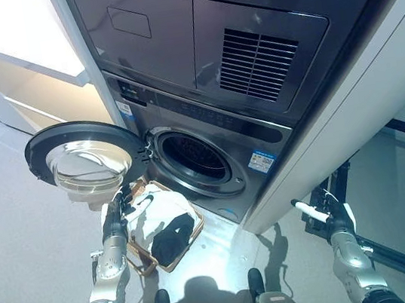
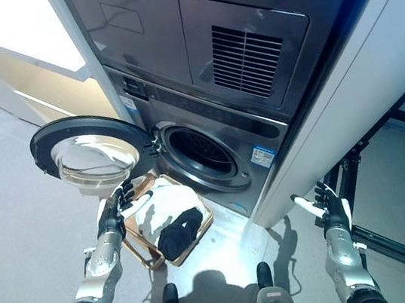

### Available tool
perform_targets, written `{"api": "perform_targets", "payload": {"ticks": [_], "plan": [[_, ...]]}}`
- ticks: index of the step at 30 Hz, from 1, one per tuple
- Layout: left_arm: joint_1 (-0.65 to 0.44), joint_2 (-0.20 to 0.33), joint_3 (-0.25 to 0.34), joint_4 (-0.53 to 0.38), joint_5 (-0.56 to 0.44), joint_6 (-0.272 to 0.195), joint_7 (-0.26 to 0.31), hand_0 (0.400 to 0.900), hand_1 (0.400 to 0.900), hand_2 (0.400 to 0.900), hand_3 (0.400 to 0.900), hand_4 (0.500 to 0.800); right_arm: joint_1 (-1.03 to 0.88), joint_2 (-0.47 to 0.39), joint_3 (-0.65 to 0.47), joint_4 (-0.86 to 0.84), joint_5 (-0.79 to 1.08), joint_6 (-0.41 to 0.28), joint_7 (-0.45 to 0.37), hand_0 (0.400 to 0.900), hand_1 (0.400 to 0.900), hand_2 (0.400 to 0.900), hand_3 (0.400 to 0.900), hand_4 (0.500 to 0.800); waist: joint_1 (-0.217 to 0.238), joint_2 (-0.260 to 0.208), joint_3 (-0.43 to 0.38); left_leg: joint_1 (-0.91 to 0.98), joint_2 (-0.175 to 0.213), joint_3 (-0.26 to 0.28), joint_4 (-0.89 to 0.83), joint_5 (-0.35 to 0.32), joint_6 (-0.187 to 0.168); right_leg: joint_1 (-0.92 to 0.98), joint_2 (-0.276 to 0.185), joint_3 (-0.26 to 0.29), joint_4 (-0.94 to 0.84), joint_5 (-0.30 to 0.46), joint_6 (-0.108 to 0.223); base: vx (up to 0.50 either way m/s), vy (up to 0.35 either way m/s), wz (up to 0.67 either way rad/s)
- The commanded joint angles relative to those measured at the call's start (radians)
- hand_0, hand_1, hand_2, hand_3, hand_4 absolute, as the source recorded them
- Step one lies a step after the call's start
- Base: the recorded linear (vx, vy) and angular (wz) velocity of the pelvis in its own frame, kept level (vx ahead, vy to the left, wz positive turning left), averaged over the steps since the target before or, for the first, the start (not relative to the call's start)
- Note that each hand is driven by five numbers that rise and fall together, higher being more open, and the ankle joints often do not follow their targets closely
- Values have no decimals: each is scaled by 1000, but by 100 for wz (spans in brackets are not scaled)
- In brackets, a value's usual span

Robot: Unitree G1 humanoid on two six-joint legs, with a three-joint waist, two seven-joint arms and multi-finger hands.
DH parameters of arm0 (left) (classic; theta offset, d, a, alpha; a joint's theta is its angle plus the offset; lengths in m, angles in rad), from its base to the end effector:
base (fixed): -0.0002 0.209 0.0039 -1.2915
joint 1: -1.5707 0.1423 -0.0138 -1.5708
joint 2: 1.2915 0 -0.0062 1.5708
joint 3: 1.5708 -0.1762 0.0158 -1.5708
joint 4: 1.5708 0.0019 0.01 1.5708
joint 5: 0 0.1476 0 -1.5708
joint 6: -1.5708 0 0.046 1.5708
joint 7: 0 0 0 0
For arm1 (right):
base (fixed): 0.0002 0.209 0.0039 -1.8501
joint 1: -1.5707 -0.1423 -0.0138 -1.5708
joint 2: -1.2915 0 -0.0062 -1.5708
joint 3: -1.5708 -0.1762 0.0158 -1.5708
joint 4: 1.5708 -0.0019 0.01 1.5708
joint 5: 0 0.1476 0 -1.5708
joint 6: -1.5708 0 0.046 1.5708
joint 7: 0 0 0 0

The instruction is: Put the clothes in the basket into the washing machine.

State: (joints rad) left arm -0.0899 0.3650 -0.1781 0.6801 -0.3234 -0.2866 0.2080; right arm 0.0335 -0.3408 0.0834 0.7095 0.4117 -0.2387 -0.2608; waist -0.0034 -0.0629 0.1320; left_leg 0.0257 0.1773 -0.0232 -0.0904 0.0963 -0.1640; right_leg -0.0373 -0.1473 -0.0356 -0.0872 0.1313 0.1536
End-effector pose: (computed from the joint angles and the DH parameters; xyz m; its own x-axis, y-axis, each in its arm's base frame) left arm 0.1958 0.2252 -0.0313 0.9247 0.2530 -0.2844 -0.2092 0.9620 0.1756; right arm 0.1549 -0.2418 -0.0546 0.7884 -0.4312 -0.4388 0.4085 0.9002 -0.1507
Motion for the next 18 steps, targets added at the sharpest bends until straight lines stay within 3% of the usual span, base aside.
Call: {"api": "perform_targets", "payload": {"ticks": [1,10,14,18], "plan": [[-70,22,57,-10,-6,-86,11,900,900,900,900,800,-80,-36,-46,-40,-6,-104,-5,900,900,900,900,800,25,3,-50,13,-15,3,35,-85,65,-11,3,-21,103,-80,7,0,0,0],[-78,22,61,4,31,-79,49,900,900,900,900,800,-81,-34,-46,-41,-9,-105,-14,900,900,900,900,800,26,5,-50,13,-17,3,32,-85,65,-12,5,-24,103,-81,7,0,0,0],[-110,78,16,28,272,-44,119,900,900,900,900,800,-93,-44,-40,-42,-12,-115,-20,900,900,900,900,800,24,5,-42,7,-16,3,35,-84,65,-20,5,-20,102,-76,9,0,0,0],[-158,111,-27,68,328,-41,113,900,900,900,900,800,-113,-58,-28,-69,-8,-121,-20,900,900,900,900,800,16,6,-19,-17,-14,6,38,-76,63,-45,9,-15,100,-66,12,-57,3,-4]]}}
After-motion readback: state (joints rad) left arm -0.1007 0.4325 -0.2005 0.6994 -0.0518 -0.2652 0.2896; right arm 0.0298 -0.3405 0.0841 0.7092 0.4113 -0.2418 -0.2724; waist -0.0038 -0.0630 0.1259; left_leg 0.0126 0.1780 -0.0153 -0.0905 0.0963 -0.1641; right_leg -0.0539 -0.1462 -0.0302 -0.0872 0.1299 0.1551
